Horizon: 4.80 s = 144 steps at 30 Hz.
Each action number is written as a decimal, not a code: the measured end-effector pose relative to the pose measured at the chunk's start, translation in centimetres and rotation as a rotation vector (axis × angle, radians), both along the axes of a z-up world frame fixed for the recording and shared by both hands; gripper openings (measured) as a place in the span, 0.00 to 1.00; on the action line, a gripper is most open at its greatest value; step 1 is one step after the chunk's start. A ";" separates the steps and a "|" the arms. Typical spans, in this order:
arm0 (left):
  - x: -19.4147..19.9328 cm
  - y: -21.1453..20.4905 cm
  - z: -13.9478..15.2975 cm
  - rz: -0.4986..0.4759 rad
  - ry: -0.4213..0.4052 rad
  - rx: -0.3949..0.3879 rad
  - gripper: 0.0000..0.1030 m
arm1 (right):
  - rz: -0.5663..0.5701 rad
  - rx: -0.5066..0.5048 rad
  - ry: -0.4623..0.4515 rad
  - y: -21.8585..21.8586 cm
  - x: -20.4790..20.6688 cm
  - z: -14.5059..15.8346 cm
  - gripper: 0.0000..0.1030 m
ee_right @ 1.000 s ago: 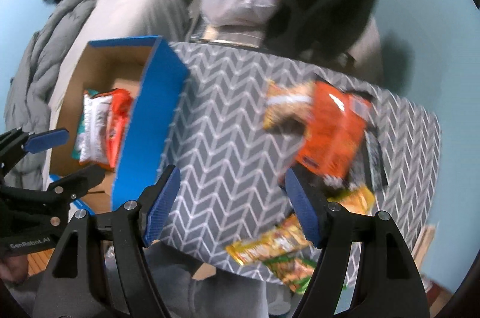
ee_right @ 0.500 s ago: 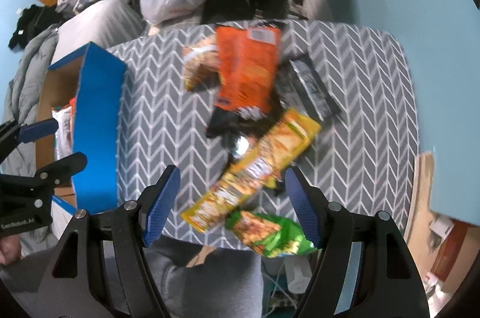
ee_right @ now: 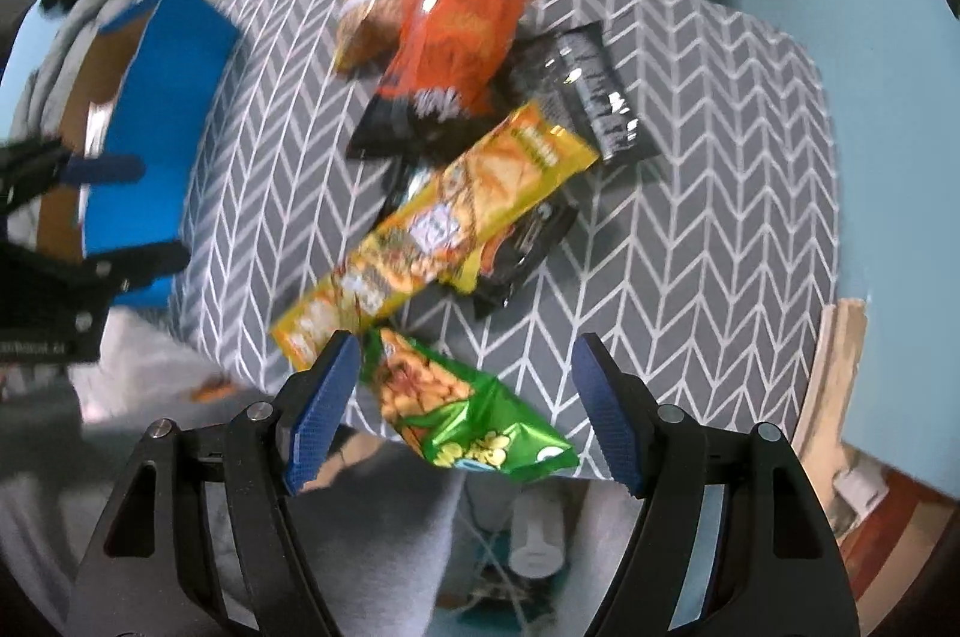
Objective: Organize snacks
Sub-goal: 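Move both open tools back over the remaining snack pile, then grasp the long yellow bar with the left tool while the right tool grasps the green peanut bag, then lift both packets and carry them over the box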
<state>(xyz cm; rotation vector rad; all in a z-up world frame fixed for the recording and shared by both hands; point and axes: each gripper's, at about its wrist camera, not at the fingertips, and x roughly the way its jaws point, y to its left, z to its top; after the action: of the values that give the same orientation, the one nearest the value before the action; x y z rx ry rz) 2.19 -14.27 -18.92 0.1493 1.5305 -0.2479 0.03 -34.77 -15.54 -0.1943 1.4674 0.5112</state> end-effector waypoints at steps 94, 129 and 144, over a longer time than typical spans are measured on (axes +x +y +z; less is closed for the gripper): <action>0.4 -6.2 -2.8 -0.088 -0.090 -0.030 0.32 | -0.316 0.131 -0.004 -6.2 -1.1 -4.4 0.52; -0.5 5.4 5.9 0.121 -0.284 -0.071 0.31 | -0.194 0.237 -0.080 4.4 2.8 1.1 0.51; -1.7 12.2 7.7 0.322 -0.317 -0.077 0.31 | -0.065 0.263 -0.105 10.6 3.9 3.7 0.51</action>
<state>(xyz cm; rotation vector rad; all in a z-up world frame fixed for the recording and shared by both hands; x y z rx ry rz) 0.46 -2.05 -11.26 -0.1154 1.2065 -0.0235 3.92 -24.13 -11.87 0.0344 1.2864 0.6258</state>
